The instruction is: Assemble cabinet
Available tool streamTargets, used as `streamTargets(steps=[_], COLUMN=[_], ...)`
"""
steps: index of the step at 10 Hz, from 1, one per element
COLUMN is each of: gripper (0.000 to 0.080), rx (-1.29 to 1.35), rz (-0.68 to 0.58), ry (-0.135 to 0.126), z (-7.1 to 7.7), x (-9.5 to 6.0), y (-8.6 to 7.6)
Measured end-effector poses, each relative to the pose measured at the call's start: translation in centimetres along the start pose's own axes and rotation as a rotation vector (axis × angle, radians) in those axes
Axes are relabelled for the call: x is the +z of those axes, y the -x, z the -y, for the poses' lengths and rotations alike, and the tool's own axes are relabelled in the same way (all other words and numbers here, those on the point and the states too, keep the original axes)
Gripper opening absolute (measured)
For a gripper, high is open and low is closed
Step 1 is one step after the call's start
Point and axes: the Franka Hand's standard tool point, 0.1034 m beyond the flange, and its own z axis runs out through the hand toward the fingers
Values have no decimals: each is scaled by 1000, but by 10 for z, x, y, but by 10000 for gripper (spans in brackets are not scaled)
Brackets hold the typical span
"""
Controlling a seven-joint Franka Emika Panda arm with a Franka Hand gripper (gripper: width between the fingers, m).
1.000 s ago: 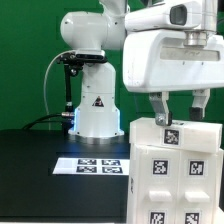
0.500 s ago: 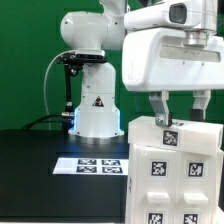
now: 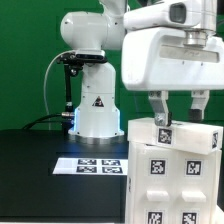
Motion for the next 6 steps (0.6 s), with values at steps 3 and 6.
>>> streamTargets(steps=[3, 6], gripper=[649, 649], rx=[-281, -139], rz=[52, 73], ry=[6, -11], z=[1, -8], x=[3, 5], y=[4, 14])
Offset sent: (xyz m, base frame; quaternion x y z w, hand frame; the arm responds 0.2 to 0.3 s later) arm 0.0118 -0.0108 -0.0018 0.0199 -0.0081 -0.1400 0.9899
